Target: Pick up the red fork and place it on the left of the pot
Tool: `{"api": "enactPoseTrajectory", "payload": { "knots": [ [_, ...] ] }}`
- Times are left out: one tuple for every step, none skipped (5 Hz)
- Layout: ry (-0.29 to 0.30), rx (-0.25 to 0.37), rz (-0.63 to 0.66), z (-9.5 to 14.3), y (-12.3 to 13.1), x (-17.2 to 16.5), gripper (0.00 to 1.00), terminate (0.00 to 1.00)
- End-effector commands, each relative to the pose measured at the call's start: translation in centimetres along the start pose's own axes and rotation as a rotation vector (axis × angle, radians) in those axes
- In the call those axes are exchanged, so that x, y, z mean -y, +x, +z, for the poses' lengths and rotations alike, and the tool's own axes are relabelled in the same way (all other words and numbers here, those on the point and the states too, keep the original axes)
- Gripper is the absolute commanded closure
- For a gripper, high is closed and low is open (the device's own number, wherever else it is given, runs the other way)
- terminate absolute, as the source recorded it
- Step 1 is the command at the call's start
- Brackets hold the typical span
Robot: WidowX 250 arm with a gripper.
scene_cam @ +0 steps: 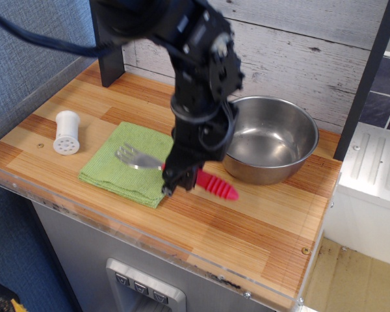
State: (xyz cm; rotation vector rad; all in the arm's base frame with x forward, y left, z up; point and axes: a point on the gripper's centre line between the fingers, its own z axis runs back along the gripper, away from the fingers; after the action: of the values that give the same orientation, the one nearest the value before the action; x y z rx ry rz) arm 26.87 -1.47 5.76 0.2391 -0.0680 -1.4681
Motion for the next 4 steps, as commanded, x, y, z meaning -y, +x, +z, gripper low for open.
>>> {"api": "enactPoseTrajectory", "payload": {
  "knots": [
    [0.146, -0.02, 0.076, 4.9, -2.8, -3.3, 1.0, 0.0],
    [0.187, -0.027, 0.059, 4.8, -4.0, -6.9, 1.0, 0.0],
    [0.191, -0.017, 0.056, 4.8, -4.6, -9.8, 1.0, 0.0],
    [0.179, -0.034, 0.061, 3.7, -5.5, -12.2, 1.0, 0.0]
  ]
}}
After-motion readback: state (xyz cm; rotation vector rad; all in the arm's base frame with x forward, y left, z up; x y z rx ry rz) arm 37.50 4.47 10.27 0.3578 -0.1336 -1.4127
